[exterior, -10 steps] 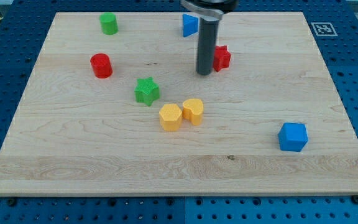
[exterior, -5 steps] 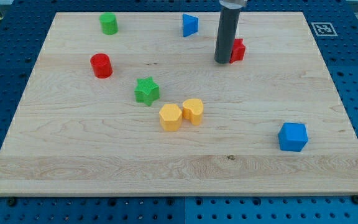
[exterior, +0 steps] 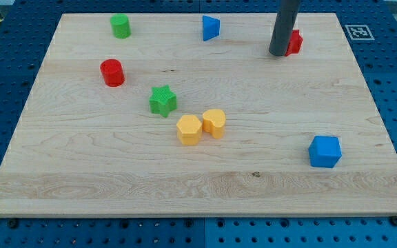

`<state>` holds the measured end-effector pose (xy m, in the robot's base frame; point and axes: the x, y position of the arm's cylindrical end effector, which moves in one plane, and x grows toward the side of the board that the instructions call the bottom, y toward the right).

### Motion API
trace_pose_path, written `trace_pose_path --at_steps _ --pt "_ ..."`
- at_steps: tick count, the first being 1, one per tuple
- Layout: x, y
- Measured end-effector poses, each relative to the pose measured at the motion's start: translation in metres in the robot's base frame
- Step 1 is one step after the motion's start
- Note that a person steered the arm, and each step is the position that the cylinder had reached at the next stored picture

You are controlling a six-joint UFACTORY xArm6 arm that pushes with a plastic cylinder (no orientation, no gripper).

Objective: Move the red star to the top right

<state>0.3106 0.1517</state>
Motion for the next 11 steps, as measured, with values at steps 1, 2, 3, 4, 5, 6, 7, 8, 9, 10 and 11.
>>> trace_pose_path --at_steps 1,2,3,4,5,6,7,8,9,10,11 --pt "-0.023 0.001" --pt "-0.033 0.017" --pt "-0.015 0.022" --pt "-0.013 0.044" --pt "-0.019 0.068" --pt "-0.023 0.068" --pt "-0.039 0.052" --pt "-0.049 0.051" --pt "-0.049 0.086" --pt "-0.055 0.099" --pt "-0.06 0.1"
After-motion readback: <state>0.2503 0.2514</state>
